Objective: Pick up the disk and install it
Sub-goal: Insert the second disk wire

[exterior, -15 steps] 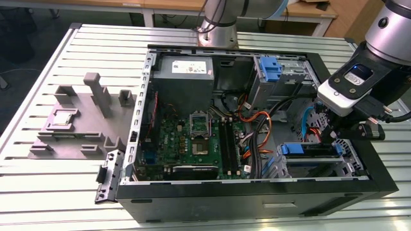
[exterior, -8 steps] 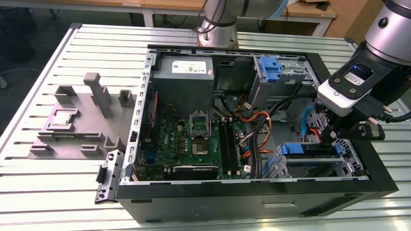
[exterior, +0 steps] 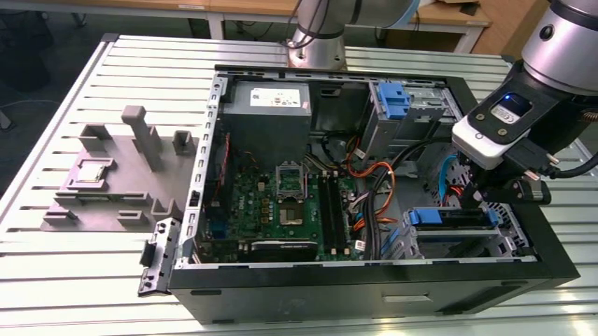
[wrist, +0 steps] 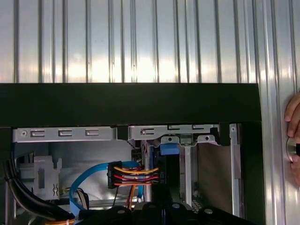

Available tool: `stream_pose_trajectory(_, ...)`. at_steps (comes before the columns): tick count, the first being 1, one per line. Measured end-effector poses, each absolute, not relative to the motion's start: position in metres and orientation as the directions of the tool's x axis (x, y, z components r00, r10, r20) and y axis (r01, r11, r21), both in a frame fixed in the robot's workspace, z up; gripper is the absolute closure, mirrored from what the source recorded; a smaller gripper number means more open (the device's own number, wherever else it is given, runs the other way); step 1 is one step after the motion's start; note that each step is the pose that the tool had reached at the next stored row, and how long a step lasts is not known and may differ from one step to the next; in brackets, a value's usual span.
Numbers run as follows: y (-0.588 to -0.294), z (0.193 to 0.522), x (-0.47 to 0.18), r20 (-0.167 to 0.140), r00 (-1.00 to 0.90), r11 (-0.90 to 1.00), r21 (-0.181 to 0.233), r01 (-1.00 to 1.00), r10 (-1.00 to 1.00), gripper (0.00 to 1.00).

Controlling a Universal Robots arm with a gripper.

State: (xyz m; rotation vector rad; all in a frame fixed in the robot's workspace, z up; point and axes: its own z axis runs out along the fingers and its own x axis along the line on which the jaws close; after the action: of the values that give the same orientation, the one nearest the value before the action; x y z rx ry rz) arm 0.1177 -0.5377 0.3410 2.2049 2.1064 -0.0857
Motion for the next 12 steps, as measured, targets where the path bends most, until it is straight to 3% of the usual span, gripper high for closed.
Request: stream_pose_trajectory(12, -0.538, 0.357, 0.118, -0.103, 0.047, -0.044, 0.027, 0.999, 0.994, 0.90)
